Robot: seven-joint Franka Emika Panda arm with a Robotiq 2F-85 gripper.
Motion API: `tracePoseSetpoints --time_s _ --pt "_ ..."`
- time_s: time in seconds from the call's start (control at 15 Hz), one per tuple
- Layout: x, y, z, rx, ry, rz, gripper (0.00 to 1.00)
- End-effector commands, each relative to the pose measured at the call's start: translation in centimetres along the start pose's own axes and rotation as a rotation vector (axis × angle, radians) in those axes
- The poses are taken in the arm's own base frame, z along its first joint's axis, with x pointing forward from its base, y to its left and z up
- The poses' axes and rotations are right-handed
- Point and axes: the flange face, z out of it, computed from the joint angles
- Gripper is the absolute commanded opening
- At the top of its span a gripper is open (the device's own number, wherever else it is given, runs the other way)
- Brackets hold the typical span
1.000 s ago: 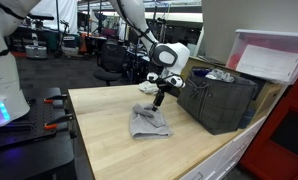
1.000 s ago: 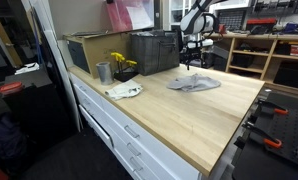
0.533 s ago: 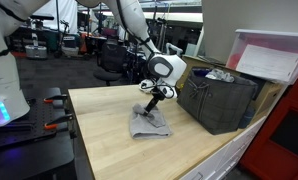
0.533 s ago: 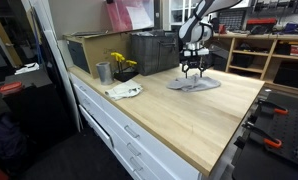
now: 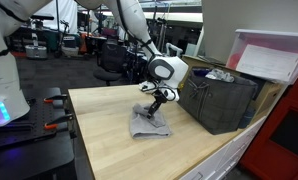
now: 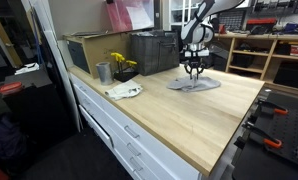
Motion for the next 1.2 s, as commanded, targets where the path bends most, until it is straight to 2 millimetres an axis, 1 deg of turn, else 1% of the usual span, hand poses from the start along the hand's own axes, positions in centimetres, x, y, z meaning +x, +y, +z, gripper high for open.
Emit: tracePoseSetpoints --time_s 0.0,0.13,0.4,0.53,0.6,0.67,0.87,0.93,1.13 --pt "0.0 -0.7 -2.4 0.045 0.048 0.007 0.12" --pt "-0.4 -1.9 -4.0 0.059 0.083 -0.020 0.00" --pt "-1.5 -4.1 -5.9 0.081 0.114 -0.065 0.00" --pt "-2.0 -4.5 -6.3 0.074 0.115 -0.077 0.00" --pt "-2.1 -4.4 -6.2 0.060 0.119 -0.078 0.26" --pt "-2.1 -4.0 -5.9 0.048 0.115 -0.081 0.27" --pt "-1.7 -2.4 -5.3 0.015 0.108 -0.072 0.47" --pt "-1.6 -1.8 -4.8 0.007 0.101 -0.068 0.56" --pt "-1.6 -0.8 -3.0 -0.005 0.064 -0.061 0.78"
